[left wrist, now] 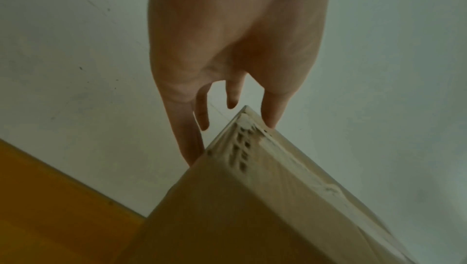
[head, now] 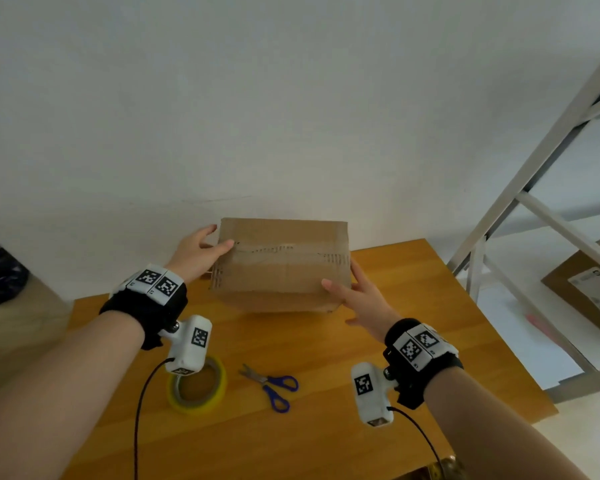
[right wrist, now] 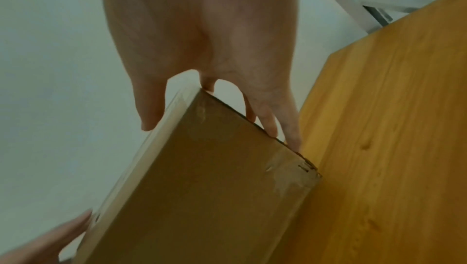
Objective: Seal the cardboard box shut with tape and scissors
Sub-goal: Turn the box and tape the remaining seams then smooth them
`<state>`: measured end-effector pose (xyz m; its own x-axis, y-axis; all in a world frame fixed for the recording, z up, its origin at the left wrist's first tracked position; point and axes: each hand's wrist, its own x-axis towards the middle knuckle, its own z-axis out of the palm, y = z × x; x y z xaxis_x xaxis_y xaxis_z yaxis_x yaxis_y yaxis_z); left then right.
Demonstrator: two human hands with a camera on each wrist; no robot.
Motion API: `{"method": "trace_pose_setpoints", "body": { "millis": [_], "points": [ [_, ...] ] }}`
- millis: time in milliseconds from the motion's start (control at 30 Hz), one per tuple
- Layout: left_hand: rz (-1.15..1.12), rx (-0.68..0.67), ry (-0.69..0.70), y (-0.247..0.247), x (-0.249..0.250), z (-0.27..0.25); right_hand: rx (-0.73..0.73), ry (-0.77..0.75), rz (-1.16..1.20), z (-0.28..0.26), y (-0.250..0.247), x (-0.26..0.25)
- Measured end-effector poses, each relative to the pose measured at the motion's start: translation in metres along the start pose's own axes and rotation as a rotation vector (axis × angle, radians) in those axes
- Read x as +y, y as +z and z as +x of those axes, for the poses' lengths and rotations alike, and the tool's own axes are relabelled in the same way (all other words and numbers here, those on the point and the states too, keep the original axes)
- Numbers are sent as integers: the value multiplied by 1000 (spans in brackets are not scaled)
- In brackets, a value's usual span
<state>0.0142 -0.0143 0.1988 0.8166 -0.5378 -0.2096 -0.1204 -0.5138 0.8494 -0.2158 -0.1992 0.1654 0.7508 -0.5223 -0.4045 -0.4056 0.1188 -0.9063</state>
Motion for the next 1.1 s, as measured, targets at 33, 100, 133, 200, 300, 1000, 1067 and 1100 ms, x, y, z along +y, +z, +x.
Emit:
{"method": "trace_pose_setpoints", "body": {
  "millis": [33,100,133,200,300,1000,1067,1100],
  "points": [
    [2,-29,2,-2,1,-4,-2,-12,27,2,-1,-3],
    [-4,-90,-25,-8,1,-9,13,-38,48,8,-4,-7],
    [-37,-118,-54,-10,2,-12,18,-46,55,11,-6,-9],
    [-114,-148,-102,-14,6,-16,6,-78,83,16,-8,-12],
    [-147,-164,-122,-16,12,-26,27,-102,169,25,-8,-13],
    [-242,-318,-201,27,-9,-43,138,-107,49,38,38,-18],
    [-289,-320,-219,32,-11,-47,162,-156,-50,41,42,-19],
    [-311,-314,-224,34,-13,-49,162,-183,-140,44,45,-19]
  ]
}}
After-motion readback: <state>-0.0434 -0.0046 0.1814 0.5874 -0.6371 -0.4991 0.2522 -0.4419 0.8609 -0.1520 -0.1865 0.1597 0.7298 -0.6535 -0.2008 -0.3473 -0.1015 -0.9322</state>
